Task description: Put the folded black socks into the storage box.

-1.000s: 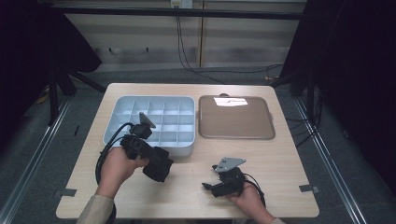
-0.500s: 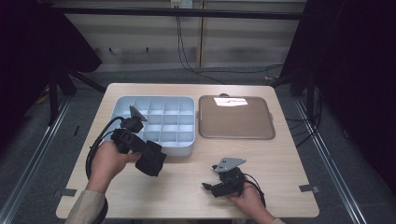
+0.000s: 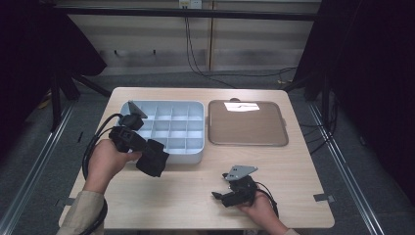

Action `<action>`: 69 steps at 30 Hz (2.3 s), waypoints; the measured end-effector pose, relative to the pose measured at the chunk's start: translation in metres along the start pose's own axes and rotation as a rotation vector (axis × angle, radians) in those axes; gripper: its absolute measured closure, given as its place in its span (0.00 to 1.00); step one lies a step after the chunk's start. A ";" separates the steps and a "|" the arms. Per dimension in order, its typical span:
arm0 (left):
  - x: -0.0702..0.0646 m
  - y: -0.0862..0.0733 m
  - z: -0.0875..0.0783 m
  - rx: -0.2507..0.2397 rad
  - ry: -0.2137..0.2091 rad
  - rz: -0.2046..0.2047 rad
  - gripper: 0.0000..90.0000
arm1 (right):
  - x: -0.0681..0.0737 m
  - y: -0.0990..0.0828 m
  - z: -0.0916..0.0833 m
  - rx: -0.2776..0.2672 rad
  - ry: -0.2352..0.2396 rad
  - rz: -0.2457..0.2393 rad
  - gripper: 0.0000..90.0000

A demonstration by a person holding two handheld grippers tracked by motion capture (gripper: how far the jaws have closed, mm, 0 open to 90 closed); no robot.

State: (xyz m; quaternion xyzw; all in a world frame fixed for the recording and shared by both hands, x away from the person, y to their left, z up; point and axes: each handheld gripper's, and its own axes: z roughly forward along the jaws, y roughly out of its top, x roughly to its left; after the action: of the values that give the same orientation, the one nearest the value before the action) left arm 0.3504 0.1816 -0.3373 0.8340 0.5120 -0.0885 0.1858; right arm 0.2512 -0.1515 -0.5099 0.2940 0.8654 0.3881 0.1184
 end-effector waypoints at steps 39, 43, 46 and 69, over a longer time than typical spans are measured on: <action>0.053 0.016 -0.023 -0.056 0.064 -0.104 0.79 | 0.000 0.000 0.000 0.004 0.004 0.002 0.27; 0.057 0.017 -0.024 -0.074 0.076 -0.115 0.79 | 0.000 0.000 -0.001 0.004 0.004 0.002 0.26; 0.061 0.018 -0.024 -0.072 0.080 -0.121 0.79 | 0.000 0.000 -0.001 0.004 0.004 0.003 0.26; 0.080 0.025 -0.017 -0.072 0.117 -0.150 0.79 | 0.000 0.000 -0.001 0.004 0.005 0.004 0.26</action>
State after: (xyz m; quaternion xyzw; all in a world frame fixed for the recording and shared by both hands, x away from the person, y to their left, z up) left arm 0.4089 0.2436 -0.3432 0.7897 0.5859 -0.0351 0.1782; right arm 0.2505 -0.1518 -0.5097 0.2949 0.8660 0.3870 0.1151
